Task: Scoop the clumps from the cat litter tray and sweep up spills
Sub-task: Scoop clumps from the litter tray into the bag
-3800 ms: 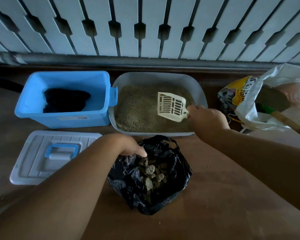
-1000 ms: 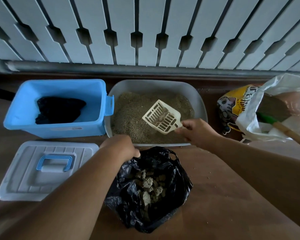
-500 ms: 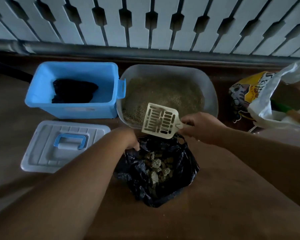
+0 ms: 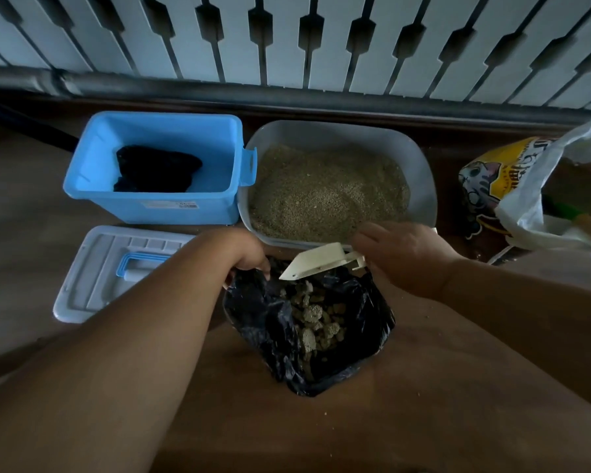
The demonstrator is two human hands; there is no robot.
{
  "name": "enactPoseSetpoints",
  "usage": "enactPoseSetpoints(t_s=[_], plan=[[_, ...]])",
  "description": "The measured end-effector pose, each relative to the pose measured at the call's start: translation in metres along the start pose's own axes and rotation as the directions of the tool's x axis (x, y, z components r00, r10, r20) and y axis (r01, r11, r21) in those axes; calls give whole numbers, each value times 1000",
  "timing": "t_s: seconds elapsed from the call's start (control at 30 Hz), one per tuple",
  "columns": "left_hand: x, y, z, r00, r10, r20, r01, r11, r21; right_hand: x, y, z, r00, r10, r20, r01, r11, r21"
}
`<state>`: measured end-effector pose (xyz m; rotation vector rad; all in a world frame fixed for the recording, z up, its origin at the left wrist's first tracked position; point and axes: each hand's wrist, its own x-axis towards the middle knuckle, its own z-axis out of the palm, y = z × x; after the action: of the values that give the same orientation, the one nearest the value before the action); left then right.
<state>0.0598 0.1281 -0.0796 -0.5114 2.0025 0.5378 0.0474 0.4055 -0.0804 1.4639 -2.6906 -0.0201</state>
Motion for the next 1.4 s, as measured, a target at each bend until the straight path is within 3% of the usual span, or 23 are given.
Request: enactPoseSetpoints(t_s=[0.27, 0.37, 0.5, 0.57, 0.67, 0.87, 0.97, 1.1, 1.2, 1.4], plan=[[-7, 4, 1, 999, 15, 36, -15, 1000, -17, 3, -7, -1, 996, -68, -53, 65, 996, -57], [-7, 4, -1, 999, 20, 35, -20, 1000, -2, 5, -11, -5, 998, -53, -26, 53, 999, 2], [-6, 3, -3, 996, 24, 83, -24, 1000, 1, 6, -15, -5, 988, 151, 41, -155, 980, 124], [-5, 2, -3, 992, 10, 129, -9, 1000, -7, 10, -14, -6, 948, 291, 124, -306, 944, 126], [-5, 7, -5, 982, 25, 187, -12, 997, -71, 12, -11, -4, 904, 357, 234, -403, 895, 192], [-11, 30, -22, 991, 125, -45, -125, 992, 0, 14, -10, -5, 848, 450, 280, -495, 861, 115], [-2, 31, -31, 993, 55, -100, -61, 997, -52, 26, -5, -12, 836, 471, 281, -501, 865, 41], [10, 19, -36, 994, -80, -75, 68, 987, -148, 41, 8, -8, 791, 544, 281, -567, 823, 3], [12, 11, -31, 995, -81, -54, 68, 977, -204, 51, 17, -3, 729, 630, 270, -670, 738, 87], [12, 5, -28, 997, -54, -57, 34, 954, -298, 72, 12, 2, 778, 549, 306, -618, 755, 216]])
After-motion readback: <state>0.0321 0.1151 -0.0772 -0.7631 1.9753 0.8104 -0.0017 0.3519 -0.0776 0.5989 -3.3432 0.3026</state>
